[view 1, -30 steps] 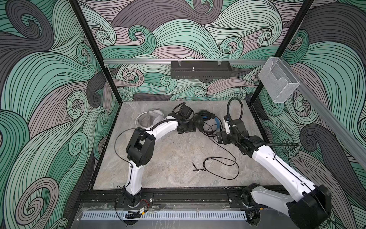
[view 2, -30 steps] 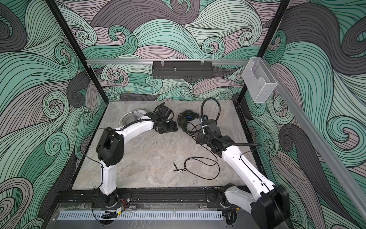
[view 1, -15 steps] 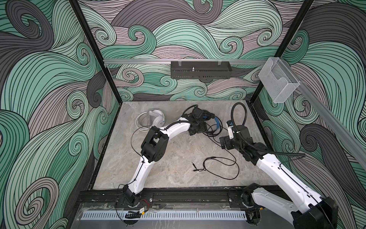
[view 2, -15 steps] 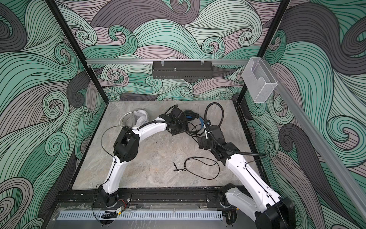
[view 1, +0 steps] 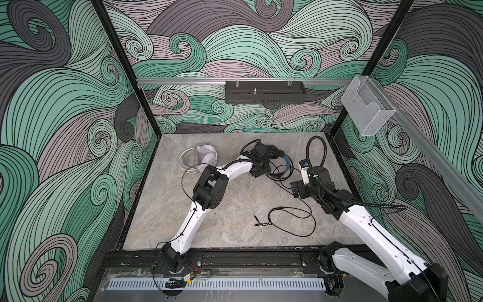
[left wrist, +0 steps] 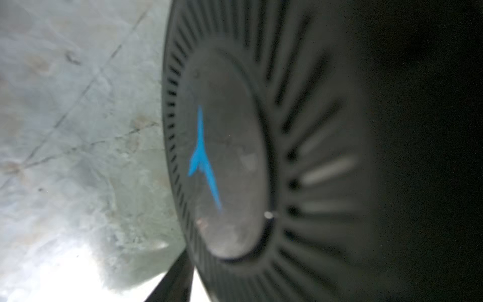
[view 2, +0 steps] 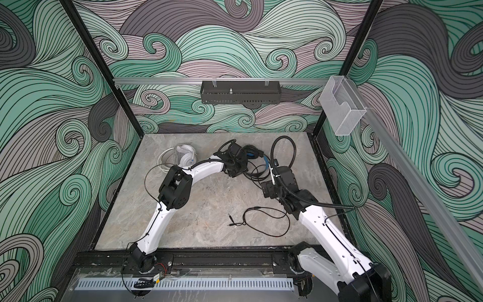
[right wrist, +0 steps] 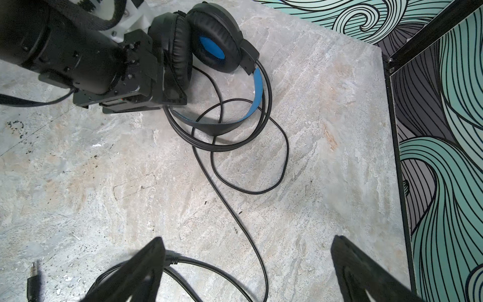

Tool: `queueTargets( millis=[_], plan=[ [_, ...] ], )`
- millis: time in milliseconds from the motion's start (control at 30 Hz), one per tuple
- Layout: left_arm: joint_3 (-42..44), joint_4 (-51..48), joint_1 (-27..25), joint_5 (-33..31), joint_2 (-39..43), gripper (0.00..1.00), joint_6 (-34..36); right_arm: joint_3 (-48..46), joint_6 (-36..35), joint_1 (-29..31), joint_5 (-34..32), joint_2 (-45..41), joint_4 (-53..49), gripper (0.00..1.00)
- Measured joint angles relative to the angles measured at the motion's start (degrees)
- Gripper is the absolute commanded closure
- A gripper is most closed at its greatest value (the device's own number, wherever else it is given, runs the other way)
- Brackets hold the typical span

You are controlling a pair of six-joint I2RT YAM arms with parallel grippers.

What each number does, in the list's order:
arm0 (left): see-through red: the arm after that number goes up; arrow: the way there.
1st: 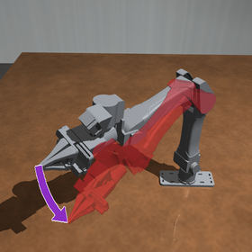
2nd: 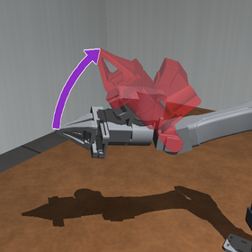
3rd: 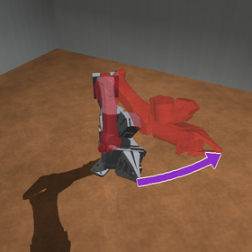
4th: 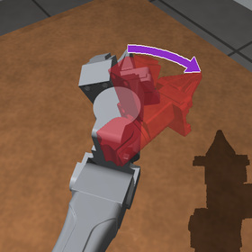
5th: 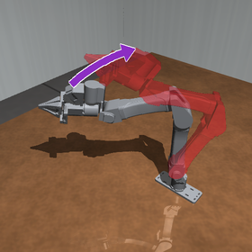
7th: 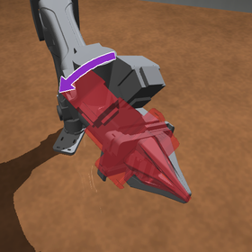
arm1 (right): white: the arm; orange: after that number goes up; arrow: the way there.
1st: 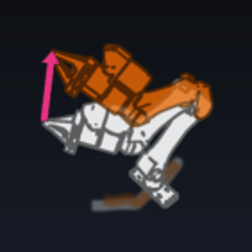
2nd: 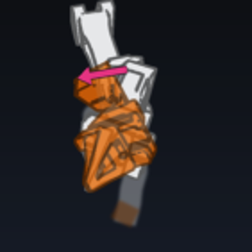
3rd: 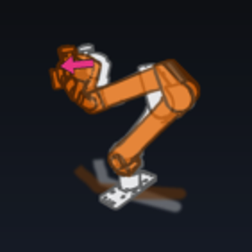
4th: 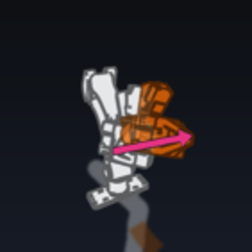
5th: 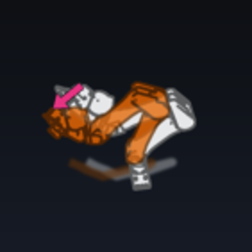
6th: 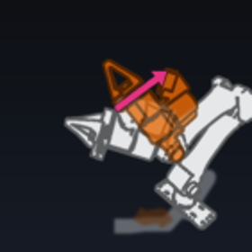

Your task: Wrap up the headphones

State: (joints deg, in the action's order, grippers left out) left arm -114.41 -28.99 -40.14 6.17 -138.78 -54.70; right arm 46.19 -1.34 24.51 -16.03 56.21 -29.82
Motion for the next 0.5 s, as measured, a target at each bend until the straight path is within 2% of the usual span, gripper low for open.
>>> queueTargets(
  millis=[233, 500],
  plan=[
    [5.4, 3.2, 0.7, -0.8, 3.0, 0.66, 1.7, 0.0, -0.7, 0.0, -0.3, -0.3, 0.0, 0.00],
    [13.4, -1.9, 2.6, -1.0, 9.8, 0.67, 12.9, 1.0, -1.4, 0.0, -0.5, -0.4, -0.7, 0.00]
  ],
)
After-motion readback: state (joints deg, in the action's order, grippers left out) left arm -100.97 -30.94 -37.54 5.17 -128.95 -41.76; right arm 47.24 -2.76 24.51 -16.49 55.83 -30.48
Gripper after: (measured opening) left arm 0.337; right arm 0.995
